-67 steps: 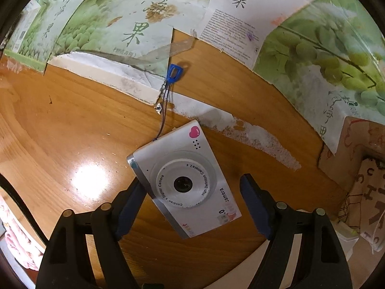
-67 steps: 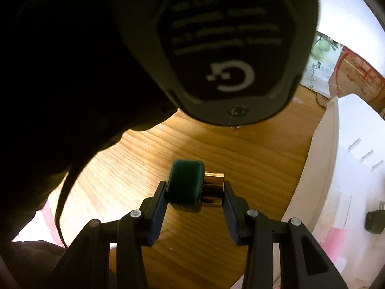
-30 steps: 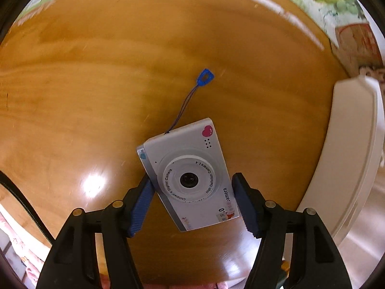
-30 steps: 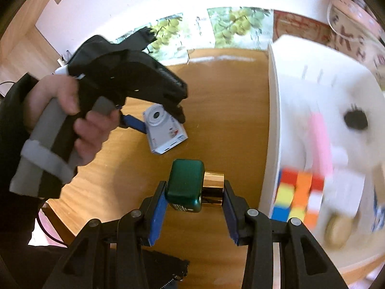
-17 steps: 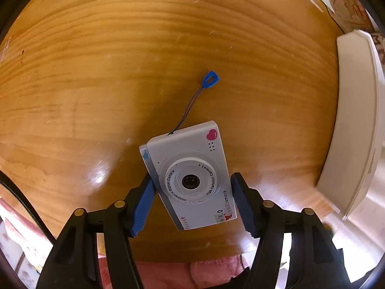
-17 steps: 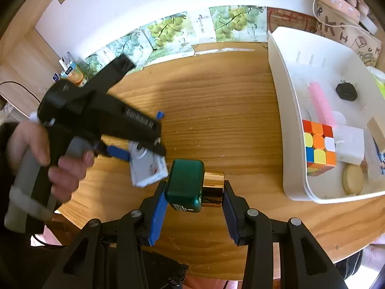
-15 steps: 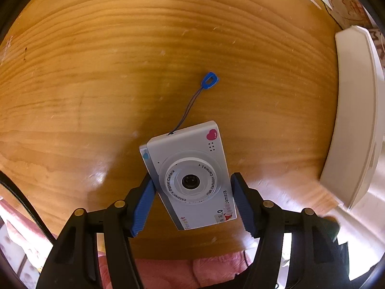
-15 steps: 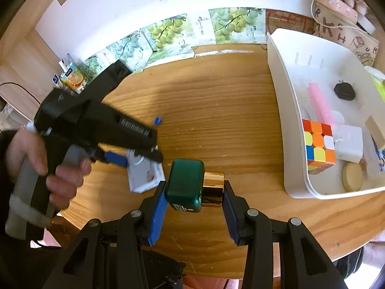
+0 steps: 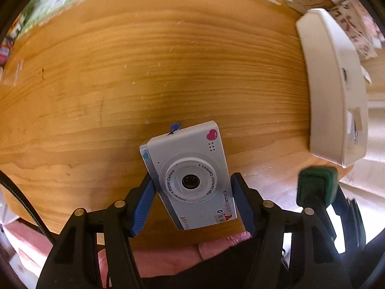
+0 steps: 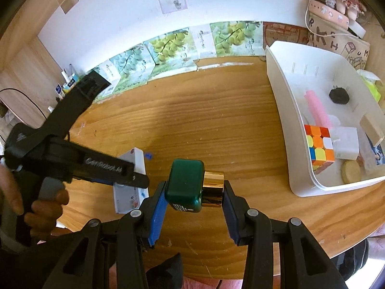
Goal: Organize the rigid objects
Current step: 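Carry the white device and green tube over the white tray with both tools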
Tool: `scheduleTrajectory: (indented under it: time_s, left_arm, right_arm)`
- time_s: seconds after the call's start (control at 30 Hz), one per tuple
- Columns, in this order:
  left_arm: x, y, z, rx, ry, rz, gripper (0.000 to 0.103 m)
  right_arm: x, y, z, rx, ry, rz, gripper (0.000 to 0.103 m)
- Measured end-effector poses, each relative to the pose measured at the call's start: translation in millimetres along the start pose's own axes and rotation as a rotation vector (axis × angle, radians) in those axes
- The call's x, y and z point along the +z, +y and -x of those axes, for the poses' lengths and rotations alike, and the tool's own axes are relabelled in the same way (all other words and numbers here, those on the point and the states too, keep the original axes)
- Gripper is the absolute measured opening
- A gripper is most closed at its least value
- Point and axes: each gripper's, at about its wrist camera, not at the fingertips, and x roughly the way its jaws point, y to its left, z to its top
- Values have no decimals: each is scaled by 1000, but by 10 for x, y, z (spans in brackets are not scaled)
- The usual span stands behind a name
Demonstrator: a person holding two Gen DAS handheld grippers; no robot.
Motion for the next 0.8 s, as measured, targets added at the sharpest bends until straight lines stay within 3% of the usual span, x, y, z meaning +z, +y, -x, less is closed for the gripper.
scheduleTrajectory:
  time_s: [0.07,0.1,0.23,0.8]
  left_arm:
    - [68,117,0,10,-15,-21,66]
    - [191,24,-33,18,-17,-26,66]
    - [191,-114,57,59,-44,-48,66]
    - [260,-986,524,7,-190,3,66]
  right_arm:
    - [-2,-2,10,0,-18,8,44]
    - [-5,-8,11,6,-21,7,44]
    - [-6,-63,61,32,-48,7,44]
    - [179,-846,756,98,-242,171,44]
